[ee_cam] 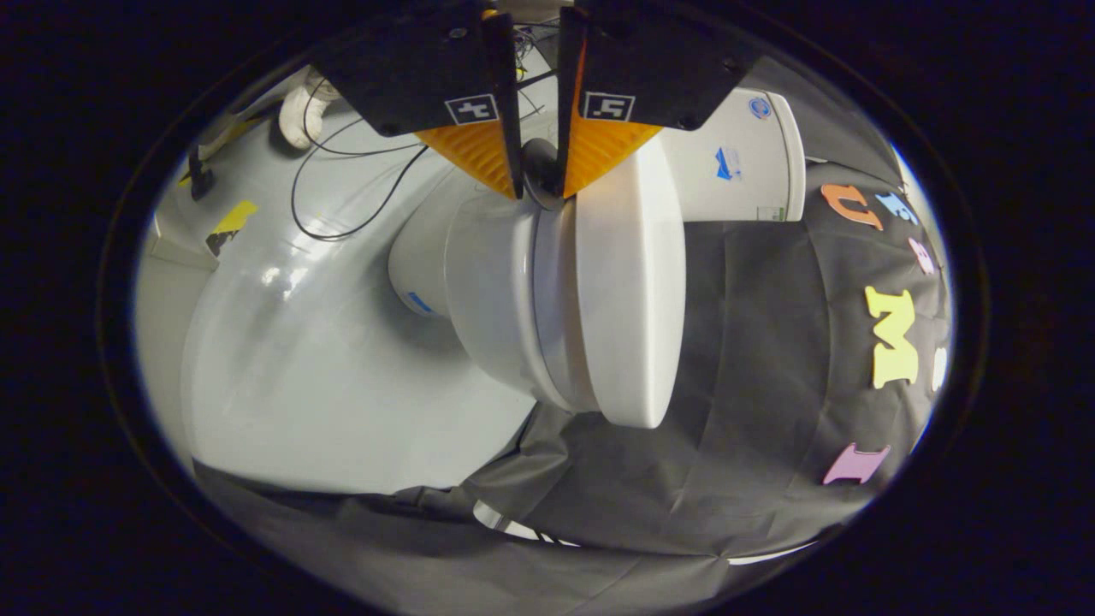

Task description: Open the toilet lid.

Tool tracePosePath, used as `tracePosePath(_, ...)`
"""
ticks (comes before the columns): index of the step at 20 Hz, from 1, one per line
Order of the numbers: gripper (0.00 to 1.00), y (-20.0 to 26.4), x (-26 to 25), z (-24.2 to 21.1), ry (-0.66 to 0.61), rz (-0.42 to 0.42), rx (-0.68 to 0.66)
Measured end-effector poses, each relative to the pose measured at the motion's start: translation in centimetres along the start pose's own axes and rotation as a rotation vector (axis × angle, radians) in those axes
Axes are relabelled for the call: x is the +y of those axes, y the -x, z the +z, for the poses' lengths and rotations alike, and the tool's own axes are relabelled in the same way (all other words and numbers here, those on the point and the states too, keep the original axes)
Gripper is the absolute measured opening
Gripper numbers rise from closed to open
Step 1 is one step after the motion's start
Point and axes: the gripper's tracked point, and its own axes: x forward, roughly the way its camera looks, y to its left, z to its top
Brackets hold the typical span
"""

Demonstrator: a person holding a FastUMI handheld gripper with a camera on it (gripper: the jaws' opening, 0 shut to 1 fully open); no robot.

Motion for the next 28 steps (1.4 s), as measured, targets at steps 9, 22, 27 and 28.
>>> tracePosePath(9, 0.17, -0.1, 0.5, 0.2, -0.049, 0.001, -0.017)
tracePosePath(22, 0.10, 0.8, 2.3, 0.1, -0.110, 0.051, 0.019)
tracePosePath(27, 0.09, 1.7, 3.8, 0.4, -0.081, 0.108, 0.011)
tracePosePath(28, 0.09, 1.7, 4.4, 0.6, -0.084, 0.129, 0.012)
